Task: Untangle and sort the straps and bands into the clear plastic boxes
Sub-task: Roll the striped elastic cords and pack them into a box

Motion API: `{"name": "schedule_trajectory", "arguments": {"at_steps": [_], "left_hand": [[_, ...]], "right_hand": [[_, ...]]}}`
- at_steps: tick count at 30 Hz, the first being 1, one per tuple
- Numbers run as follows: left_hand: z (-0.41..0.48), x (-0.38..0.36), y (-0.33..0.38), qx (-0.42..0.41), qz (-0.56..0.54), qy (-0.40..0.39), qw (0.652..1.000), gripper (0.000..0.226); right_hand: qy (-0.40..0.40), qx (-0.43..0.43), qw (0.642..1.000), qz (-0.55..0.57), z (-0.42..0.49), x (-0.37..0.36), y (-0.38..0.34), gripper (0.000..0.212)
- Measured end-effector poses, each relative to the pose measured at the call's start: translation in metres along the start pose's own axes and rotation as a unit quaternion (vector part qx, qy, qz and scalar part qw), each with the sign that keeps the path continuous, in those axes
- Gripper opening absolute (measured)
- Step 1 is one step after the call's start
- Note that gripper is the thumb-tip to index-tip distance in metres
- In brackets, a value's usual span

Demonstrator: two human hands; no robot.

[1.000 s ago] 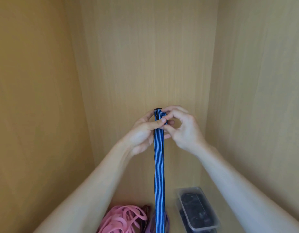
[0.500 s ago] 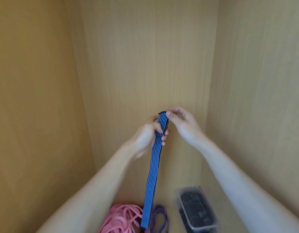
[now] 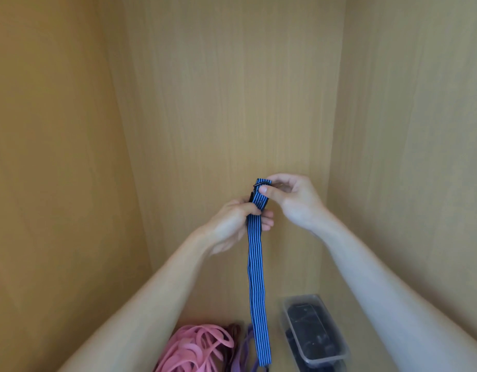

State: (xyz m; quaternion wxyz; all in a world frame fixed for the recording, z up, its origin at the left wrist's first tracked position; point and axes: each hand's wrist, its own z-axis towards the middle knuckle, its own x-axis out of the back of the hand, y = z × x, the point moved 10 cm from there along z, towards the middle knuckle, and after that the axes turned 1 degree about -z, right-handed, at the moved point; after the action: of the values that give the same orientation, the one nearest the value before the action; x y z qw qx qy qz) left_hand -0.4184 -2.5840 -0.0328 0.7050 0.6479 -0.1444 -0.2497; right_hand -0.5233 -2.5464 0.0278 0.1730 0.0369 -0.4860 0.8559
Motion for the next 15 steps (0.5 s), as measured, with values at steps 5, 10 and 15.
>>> {"name": "schedule_trajectory", "arguments": {"at_steps": [5,10,15], "left_hand": [[-0.004,-0.001,-0.004,0.033,0.053,-0.013,0.998,0.034],[-0.004,-0.002,-0.004,0.035,0.055,-0.018,0.998,0.029],[-0.003,-0.003,-0.003,0.029,0.059,-0.028,0.997,0.043]], "right_hand": [[0.010,0.013,1.000,-0.009,0.002,0.002,0.003,0.005],[0.019,0.053,0.997,-0.049,0.001,-0.001,0.000,0.020],[0.005,0.106,0.992,-0.073,-0.002,-0.005,-0.013,0.024]]}}
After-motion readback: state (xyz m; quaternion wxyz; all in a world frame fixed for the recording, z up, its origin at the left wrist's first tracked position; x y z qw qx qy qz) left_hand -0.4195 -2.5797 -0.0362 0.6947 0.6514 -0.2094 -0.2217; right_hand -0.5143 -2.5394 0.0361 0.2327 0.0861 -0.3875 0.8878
